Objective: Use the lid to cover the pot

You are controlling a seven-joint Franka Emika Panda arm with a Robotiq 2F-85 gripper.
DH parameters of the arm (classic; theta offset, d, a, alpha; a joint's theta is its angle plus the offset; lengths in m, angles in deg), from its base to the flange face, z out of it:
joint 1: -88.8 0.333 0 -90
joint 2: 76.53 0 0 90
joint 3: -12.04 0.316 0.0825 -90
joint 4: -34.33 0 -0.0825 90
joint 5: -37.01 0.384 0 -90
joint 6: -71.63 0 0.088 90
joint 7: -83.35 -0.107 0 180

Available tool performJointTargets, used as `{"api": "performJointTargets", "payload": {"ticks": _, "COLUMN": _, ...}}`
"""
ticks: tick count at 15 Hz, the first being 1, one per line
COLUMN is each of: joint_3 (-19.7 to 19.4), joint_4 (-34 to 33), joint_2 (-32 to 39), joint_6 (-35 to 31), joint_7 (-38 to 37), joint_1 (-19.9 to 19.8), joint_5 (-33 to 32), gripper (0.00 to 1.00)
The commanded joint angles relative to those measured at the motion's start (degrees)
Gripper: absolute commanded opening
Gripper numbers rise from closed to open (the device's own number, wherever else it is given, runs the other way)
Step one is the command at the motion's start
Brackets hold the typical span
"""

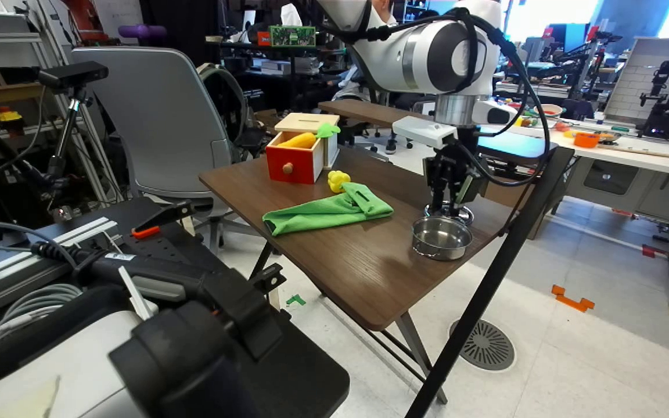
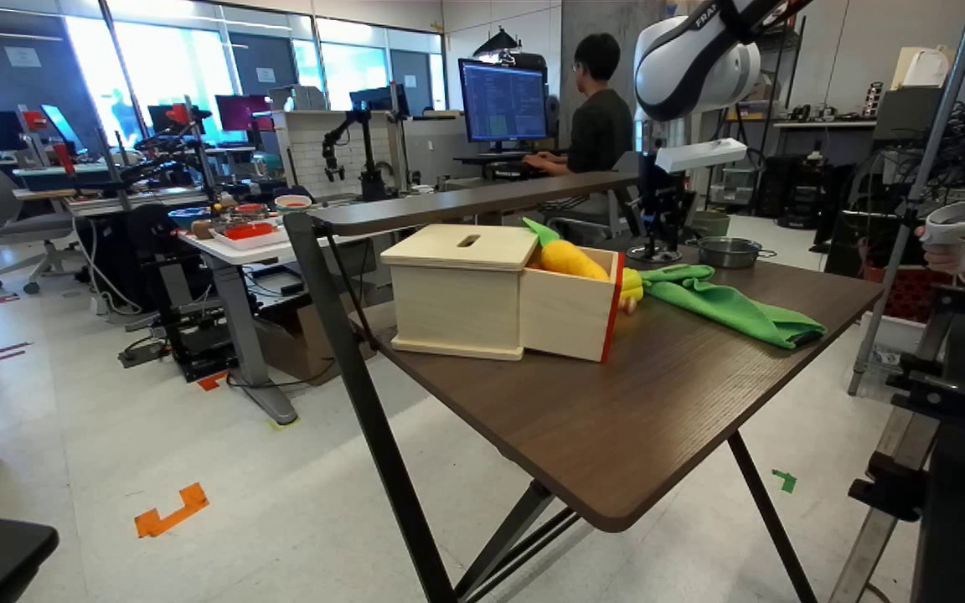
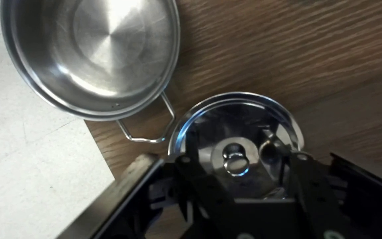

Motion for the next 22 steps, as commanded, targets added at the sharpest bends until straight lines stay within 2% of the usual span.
{"api": "performJointTargets", "payload": {"ticks": 1, "joint_3": -0.23, "joint_4": -3.61, "joint_2": 1.89, "joint_6": 2.23, "joint_7": 0.45, "joint_1": -0.72, "joint_5": 0.13, "gripper": 0.82}}
{"api": "performJointTargets", "payload": {"ticks": 2, "joint_3": -0.30, "joint_4": -3.74, "joint_2": 1.96, "joint_6": 2.35, "joint_7": 0.48, "joint_1": -0.83, "joint_5": 0.11, "gripper": 0.88}}
{"api": "performJointTargets", "payload": {"ticks": 3, "joint_3": -0.39, "joint_4": -3.86, "joint_2": 2.10, "joint_6": 2.27, "joint_7": 0.54, "joint_1": -0.94, "joint_5": 0.05, "gripper": 0.73}}
{"api": "performJointTargets", "payload": {"ticks": 4, "joint_3": -0.45, "joint_4": -4.01, "joint_2": 2.23, "joint_6": 2.36, "joint_7": 0.63, "joint_1": -1.06, "joint_5": 0.03, "gripper": 0.51}}
{"api": "performJointTargets", "payload": {"ticks": 5, "joint_3": -0.54, "joint_4": -4.22, "joint_2": 2.32, "joint_6": 2.44, "joint_7": 0.78, "joint_1": -1.37, "joint_5": 0.07, "gripper": 0.50}}
{"api": "performJointTargets", "payload": {"ticks": 9, "joint_3": -0.84, "joint_4": -4.47, "joint_2": 2.38, "joint_6": 2.58, "joint_7": 0.98, "joint_1": -2.14, "joint_5": -0.05, "gripper": 0.18}}
{"api": "performJointTargets", "payload": {"ticks": 12, "joint_3": -1.02, "joint_4": -4.11, "joint_2": 2.13, "joint_6": 2.66, "joint_7": 1.16, "joint_1": -2.56, "joint_5": -0.14, "gripper": 0.00}}
{"api": "performJointTargets", "payload": {"ticks": 14, "joint_3": -1.12, "joint_4": -3.59, "joint_2": 1.72, "joint_6": 2.51, "joint_7": 1.24, "joint_1": -2.73, "joint_5": -0.17, "gripper": 0.05}}
{"api": "performJointTargets", "payload": {"ticks": 22, "joint_3": -1.88, "joint_4": -1.39, "joint_2": -1.65, "joint_6": 0.42, "joint_7": 0.33, "joint_1": -1.39, "joint_5": -1.28, "gripper": 0.05}}
